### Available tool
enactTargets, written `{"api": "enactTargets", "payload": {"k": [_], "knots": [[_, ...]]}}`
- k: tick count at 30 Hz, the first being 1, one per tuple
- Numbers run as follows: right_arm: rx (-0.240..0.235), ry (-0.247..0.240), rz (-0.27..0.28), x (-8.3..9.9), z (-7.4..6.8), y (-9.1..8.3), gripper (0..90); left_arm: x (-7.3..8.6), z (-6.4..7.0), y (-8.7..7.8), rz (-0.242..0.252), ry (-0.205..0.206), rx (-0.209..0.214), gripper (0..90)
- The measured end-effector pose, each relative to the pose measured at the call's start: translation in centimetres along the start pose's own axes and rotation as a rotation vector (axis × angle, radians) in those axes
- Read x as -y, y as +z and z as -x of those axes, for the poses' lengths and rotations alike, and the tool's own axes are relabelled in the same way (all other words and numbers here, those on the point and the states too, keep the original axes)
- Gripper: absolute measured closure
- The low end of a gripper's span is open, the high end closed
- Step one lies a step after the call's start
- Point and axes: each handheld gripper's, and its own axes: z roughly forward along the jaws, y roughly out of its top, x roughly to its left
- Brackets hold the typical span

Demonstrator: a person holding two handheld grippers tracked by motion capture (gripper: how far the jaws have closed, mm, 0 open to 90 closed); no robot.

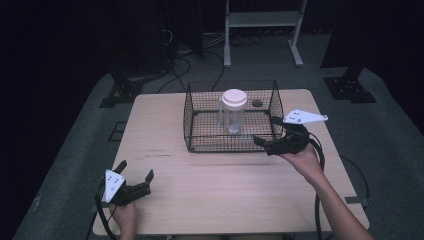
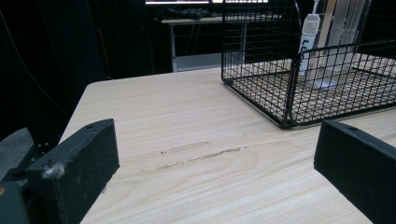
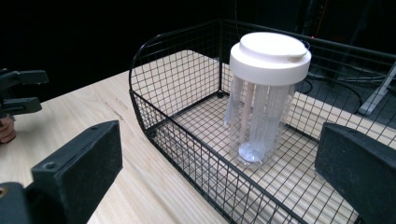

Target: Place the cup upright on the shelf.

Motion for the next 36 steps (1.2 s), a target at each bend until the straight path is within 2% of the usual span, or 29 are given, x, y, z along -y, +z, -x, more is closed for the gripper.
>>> {"api": "enactTargets", "payload": {"k": [12,36], "knots": [[0.021,0.024,0.016,2.0,0.3,-1.2,0.0,0.0,0.0,0.0,-0.004,0.004,-0.001,0.0],[0.057,0.049,0.055,4.7,0.4,-3.0,0.0,0.0,0.0,0.0,-0.003,0.004,-0.005,0.0]]}}
